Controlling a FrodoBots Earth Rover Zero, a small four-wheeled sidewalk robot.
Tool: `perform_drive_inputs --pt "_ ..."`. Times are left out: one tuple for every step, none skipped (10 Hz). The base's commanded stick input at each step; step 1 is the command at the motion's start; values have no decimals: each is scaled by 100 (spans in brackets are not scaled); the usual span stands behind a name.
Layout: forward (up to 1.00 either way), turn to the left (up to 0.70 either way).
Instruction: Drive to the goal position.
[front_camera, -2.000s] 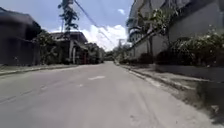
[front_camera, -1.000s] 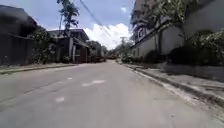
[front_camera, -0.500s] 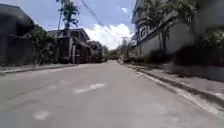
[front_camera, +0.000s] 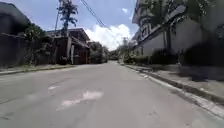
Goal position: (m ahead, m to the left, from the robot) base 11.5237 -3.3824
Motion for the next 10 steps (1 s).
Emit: perform_drive_inputs --pt "100 0" --pt "100 0" --pt "100 0" --pt "100 0" --pt "100 0" --pt "100 0" --pt "100 0" --pt "100 0" --pt "100 0" --pt "100 0"
